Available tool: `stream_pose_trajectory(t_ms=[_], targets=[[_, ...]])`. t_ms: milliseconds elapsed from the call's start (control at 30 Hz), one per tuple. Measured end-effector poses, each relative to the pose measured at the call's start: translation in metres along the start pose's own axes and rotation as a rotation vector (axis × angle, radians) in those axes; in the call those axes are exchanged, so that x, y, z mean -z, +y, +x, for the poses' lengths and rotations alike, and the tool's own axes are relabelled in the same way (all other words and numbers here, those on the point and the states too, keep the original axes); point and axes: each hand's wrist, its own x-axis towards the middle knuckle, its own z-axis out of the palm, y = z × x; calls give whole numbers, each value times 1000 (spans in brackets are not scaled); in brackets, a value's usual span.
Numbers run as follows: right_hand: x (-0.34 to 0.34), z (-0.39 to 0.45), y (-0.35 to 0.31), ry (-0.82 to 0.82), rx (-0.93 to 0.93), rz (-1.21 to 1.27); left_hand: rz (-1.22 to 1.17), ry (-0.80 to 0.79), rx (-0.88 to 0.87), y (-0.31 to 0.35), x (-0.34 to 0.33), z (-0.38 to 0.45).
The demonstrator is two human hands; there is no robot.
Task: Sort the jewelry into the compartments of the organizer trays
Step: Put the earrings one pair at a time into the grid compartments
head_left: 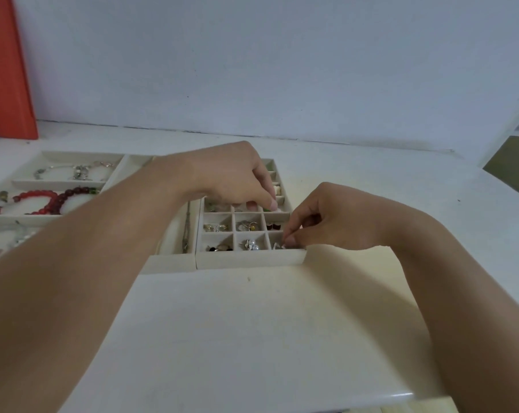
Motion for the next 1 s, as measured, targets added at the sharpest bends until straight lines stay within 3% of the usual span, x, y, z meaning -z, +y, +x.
stream_pose_trajectory(t_ms=[333, 700, 1000], targets=[[-2, -2, -9, 57, -26, -99, -42, 68, -21, -1, 1, 2], [4, 2, -1, 376, 1, 49, -138, 139, -15, -7, 0, 7], [8, -8, -13, -11, -17, -72, -130, 117, 24, -8, -1, 7]])
